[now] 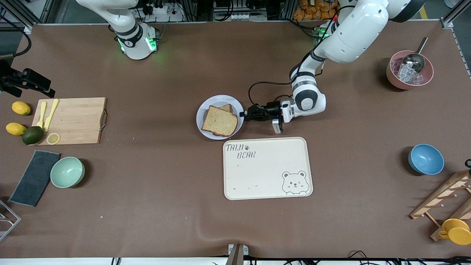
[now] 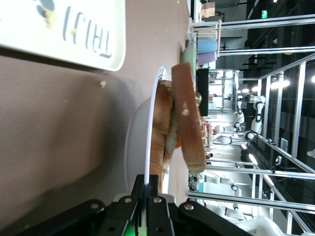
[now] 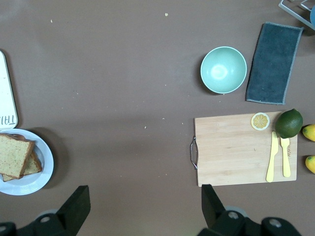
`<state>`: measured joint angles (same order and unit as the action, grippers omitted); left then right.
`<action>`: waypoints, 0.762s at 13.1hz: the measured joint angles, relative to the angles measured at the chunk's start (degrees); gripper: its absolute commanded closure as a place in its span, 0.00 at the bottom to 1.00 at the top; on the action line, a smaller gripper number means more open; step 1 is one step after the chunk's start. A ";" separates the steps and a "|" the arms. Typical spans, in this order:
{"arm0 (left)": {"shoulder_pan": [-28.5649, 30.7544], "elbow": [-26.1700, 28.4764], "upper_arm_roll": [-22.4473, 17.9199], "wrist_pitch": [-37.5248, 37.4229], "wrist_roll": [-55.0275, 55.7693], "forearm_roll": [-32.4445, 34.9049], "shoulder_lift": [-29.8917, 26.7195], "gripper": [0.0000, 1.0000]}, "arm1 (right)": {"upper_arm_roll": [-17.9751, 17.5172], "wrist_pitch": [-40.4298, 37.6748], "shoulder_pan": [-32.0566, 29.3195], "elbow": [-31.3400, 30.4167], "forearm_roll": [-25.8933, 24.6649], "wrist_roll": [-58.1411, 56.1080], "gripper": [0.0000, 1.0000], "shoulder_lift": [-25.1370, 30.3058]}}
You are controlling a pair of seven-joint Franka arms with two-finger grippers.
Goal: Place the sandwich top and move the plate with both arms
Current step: 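Slide the plate with the left gripper toward the bear tray, then push the plate onto the bear tray with the left gripper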
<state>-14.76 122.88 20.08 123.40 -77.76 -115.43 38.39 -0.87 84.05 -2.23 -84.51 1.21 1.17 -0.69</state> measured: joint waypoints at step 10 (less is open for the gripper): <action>7.99 -1.45 5.19 -1.00 -0.12 -1.92 -1.97 1.00 | 0.02 -0.16 0.38 0.00 -0.01 0.00 0.00 -0.29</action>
<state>-6.77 121.43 25.27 122.39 -77.88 -117.35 36.42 -0.85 83.89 -1.85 -84.52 1.20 1.16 -0.98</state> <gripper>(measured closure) 0.956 0.000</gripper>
